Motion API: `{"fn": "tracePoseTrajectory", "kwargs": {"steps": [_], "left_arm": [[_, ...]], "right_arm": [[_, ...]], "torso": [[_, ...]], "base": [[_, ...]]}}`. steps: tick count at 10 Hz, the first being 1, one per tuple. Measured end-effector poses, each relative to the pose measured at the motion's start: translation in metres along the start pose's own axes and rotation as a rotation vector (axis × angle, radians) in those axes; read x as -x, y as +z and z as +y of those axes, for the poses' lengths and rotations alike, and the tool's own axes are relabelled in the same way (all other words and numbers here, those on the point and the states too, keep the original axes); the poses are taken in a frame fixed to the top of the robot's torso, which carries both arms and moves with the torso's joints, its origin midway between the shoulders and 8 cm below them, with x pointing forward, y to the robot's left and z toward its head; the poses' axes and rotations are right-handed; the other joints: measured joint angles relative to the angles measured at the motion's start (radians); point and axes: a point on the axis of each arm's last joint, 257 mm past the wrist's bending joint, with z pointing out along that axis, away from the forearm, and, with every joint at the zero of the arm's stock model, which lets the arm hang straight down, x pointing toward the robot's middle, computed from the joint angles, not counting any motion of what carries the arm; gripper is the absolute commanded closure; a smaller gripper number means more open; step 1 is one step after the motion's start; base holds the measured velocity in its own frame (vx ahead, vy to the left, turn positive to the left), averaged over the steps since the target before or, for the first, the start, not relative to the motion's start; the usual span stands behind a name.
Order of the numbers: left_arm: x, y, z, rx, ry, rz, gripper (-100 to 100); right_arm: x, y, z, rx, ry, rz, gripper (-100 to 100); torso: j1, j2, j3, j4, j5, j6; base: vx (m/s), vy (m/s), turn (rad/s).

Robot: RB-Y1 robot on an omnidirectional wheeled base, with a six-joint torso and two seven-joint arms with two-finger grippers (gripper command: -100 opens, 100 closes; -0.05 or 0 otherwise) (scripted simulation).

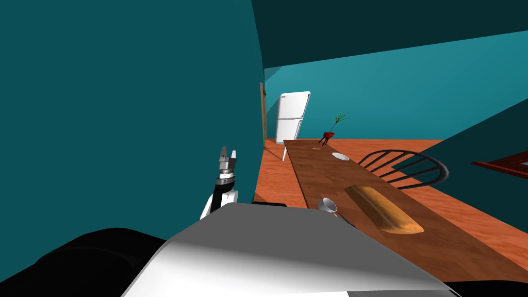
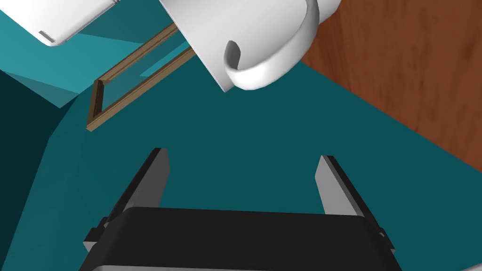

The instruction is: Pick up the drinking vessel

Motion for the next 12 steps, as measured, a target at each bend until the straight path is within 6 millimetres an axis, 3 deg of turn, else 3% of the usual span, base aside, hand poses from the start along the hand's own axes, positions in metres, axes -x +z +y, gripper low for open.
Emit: {"fn": "tracePoseTrajectory", "kwargs": {"steps": [11,12], "left_arm": [[0.0,0.0,0.0,0.0,0.0,0.0,0],[0.0,0.0,0.0,0.0,0.0,0.0,0]], "right_arm": [[-0.046,-0.076,0.037,0.178,-0.241,0.09,-100],[-0.046,-0.076,0.037,0.179,-0.246,0.089,0]], "torso": [[-0.002,-0.004,-0.002,-0.001,0.0,-0.001],[-0.001,-0.002,-0.001,0.0,0.0,0.0]], "base": [[0.056,-0.006,0.039],[0.008,-0.003,-0.004]]}}
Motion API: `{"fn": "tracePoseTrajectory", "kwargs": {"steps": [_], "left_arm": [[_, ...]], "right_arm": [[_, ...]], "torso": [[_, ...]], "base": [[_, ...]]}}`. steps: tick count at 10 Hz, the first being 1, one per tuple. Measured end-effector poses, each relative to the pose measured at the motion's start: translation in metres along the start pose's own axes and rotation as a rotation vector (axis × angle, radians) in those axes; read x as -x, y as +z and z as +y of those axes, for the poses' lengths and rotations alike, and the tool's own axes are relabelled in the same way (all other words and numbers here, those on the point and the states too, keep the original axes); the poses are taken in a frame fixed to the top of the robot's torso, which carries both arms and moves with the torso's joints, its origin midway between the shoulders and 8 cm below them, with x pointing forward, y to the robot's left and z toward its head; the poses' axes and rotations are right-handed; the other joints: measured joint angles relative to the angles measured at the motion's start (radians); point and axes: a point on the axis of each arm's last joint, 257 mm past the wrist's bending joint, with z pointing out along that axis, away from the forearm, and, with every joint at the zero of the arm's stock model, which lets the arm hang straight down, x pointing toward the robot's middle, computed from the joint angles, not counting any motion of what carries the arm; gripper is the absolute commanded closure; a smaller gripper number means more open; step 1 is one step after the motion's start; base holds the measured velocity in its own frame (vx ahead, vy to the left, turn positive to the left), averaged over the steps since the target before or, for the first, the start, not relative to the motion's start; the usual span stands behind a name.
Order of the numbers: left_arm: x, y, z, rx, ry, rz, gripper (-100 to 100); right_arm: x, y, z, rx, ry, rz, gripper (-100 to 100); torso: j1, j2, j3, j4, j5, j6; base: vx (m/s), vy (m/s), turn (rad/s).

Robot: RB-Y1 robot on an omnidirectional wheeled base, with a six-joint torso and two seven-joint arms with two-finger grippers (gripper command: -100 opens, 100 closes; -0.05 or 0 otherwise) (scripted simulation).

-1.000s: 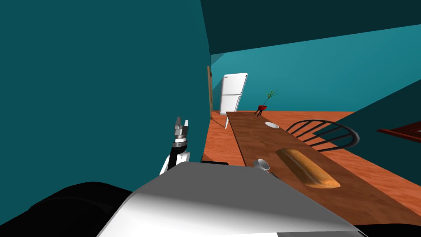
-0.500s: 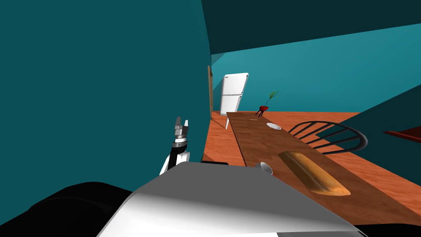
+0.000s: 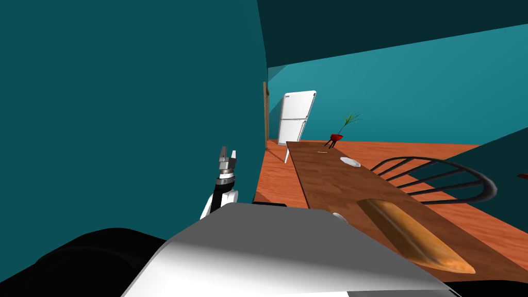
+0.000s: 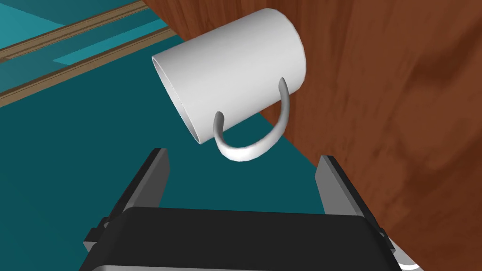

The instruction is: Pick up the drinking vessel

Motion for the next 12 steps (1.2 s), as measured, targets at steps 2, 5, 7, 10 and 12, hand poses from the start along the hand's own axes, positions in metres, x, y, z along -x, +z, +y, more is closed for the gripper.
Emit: {"fn": "tracePoseTrajectory", "kwargs": {"steps": [2,5,7,10,12], "left_arm": [[0.0,0.0,0.0,0.0,0.0,0.0,0],[0.0,0.0,0.0,0.0,0.0,0.0,0],[0.0,0.0,0.0,0.0,0.0,0.0,0],[0.0,0.0,0.0,0.0,0.0,0.0,0],[0.0,0.0,0.0,0.0,0.0,0.0,0]], "right_arm": [[0.005,0.019,-0.001,0.01,0.012,-0.025,-100],[-0.001,0.048,-0.002,0.02,0.039,-0.005,-100],[0.007,0.079,-0.007,0.035,0.063,-0.03,-100],[0.003,0.108,-0.008,0.052,0.077,-0.012,-100],[0.003,0.13,-0.014,0.053,0.095,-0.007,-100]], "torso": [[-0.003,0.011,0.006,0.002,0.0,-0.001],[-0.006,0.008,0.004,0.0,-0.003,0.003],[-0.016,0.017,0.008,0.001,-0.006,0.003],[-0.028,0.012,0.004,-0.003,-0.013,0.006],[-0.026,0.007,0.001,-0.005,-0.016,0.006]], "base": [[-0.199,-0.074,0.167],[-0.103,-0.052,0.047],[-0.173,-0.067,0.086],[-0.102,-0.03,0.121],[-0.069,-0.003,-0.046]]}}
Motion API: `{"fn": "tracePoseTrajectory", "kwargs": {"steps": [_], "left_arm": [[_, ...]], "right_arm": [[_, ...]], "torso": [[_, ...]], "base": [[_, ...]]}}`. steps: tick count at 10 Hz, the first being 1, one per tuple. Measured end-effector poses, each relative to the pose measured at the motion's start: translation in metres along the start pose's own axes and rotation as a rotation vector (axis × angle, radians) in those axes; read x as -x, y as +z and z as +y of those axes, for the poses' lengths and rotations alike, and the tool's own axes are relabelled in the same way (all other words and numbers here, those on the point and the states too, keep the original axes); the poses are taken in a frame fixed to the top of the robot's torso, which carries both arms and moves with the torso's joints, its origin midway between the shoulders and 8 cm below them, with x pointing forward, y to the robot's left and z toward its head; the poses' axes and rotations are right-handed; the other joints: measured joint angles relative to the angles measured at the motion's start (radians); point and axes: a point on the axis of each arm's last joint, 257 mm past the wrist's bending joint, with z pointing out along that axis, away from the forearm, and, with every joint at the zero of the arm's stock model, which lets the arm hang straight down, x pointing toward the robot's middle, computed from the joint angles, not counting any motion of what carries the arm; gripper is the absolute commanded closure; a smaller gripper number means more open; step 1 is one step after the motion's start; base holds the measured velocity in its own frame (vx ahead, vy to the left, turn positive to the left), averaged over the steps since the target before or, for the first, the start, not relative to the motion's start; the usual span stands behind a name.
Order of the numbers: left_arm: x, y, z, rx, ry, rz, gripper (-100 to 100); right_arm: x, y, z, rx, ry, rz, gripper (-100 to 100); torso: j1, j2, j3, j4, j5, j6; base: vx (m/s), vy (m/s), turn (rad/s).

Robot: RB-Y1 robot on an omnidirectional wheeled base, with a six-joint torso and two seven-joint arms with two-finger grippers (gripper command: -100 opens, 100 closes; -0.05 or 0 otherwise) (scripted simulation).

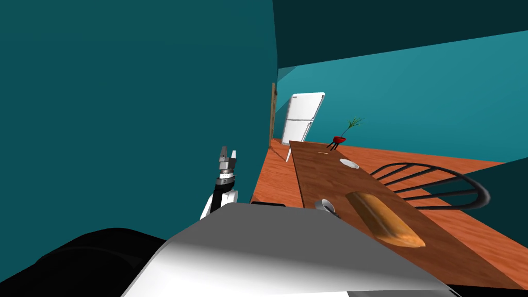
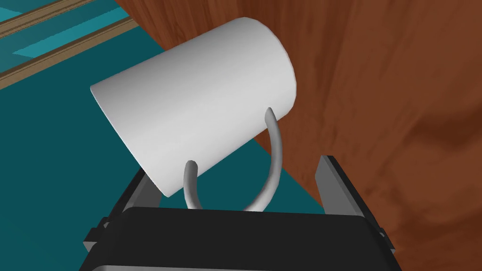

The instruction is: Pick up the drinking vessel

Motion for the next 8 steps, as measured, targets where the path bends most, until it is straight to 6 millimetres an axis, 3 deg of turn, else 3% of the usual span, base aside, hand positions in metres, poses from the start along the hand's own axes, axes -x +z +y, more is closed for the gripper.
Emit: {"fn": "tracePoseTrajectory", "kwargs": {"steps": [2,3,4,6,8], "left_arm": [[0.0,0.0,0.0,0.0,0.0,0.0,0],[0.0,0.0,0.0,0.0,0.0,0.0,0],[0.0,0.0,0.0,0.0,0.0,0.0,0],[0.0,0.0,0.0,0.0,0.0,0.0,0],[0.0,0.0,0.0,0.0,0.0,0.0,0]], "right_arm": [[-0.009,0.004,0.0,0.007,0.004,0.036,-100],[-0.009,0.015,-0.002,0.02,0.007,0.034,-100],[0.001,0.029,-0.009,0.017,0.011,0.022,-100],[-0.005,0.046,-0.014,0.016,0.024,0.054,-100],[0.0,0.069,-0.023,0.029,0.032,0.057,-100]], "torso": [[-0.004,-0.004,-0.003,-0.002,-0.002,0.002],[-0.005,-0.006,-0.003,-0.001,-0.009,-0.007],[-0.005,-0.007,-0.004,0.0,-0.01,-0.01],[-0.01,-0.013,-0.007,-0.002,-0.012,-0.008],[-0.011,-0.013,-0.007,-0.001,-0.017,-0.013]], "base": [[-0.053,0.008,0.125],[-0.134,0.012,0.189],[-0.112,0.0,0.006],[-0.058,0.006,0.127],[-0.114,0.004,0.115]]}}
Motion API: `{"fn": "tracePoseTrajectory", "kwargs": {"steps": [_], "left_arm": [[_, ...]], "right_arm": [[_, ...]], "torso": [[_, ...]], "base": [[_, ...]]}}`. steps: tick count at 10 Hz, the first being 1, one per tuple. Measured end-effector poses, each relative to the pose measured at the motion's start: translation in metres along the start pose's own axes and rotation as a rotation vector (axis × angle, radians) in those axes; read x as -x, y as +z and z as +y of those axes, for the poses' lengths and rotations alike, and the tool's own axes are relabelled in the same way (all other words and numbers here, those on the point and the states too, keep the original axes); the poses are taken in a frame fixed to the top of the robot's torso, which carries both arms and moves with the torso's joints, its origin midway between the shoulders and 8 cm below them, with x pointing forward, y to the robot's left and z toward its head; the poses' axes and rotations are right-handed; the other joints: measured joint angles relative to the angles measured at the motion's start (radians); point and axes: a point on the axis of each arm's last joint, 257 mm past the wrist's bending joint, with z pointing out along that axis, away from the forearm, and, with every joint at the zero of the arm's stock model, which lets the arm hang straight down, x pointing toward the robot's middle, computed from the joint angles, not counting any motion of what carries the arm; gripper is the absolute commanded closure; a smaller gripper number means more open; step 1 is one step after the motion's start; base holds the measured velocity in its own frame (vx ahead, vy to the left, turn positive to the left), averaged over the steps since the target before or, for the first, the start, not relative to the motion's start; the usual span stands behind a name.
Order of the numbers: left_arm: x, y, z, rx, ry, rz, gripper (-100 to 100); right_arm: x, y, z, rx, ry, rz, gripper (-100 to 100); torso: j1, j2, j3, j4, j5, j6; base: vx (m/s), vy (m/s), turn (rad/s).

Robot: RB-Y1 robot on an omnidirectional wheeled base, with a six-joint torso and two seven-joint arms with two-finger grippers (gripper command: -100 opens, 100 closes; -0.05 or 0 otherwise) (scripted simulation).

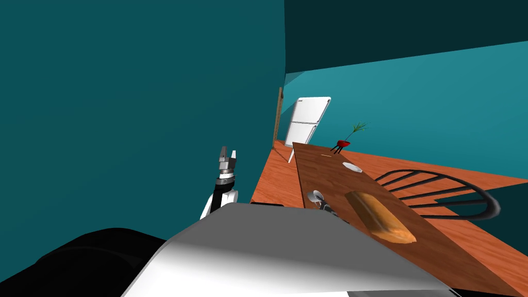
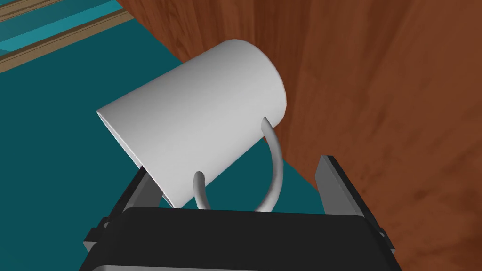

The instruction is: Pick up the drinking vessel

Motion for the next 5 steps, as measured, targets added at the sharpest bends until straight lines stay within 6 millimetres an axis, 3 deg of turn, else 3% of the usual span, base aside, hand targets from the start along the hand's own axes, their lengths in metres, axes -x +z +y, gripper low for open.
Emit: {"fn": "tracePoseTrajectory", "kwargs": {"steps": [2,5], "left_arm": [[0.0001,-0.0001,0.0,0.0,0.0,0.0,0],[0.0001,-0.0001,0.0,0.0,0.0,0.0,0]], "right_arm": [[-0.0026,0.0125,-0.0102,-0.01,0.008,0.028,-100],[-0.0072,0.0151,-0.0113,-0.01,0.006,0.044,-100]], "torso": [[-0.002,-0.006,-0.004,-0.002,0.0,0.002],[-0.003,-0.01,-0.006,-0.003,0.0,0.002]], "base": [[0.0,-0.001,-0.025],[0.003,0.0,-0.01]]}}
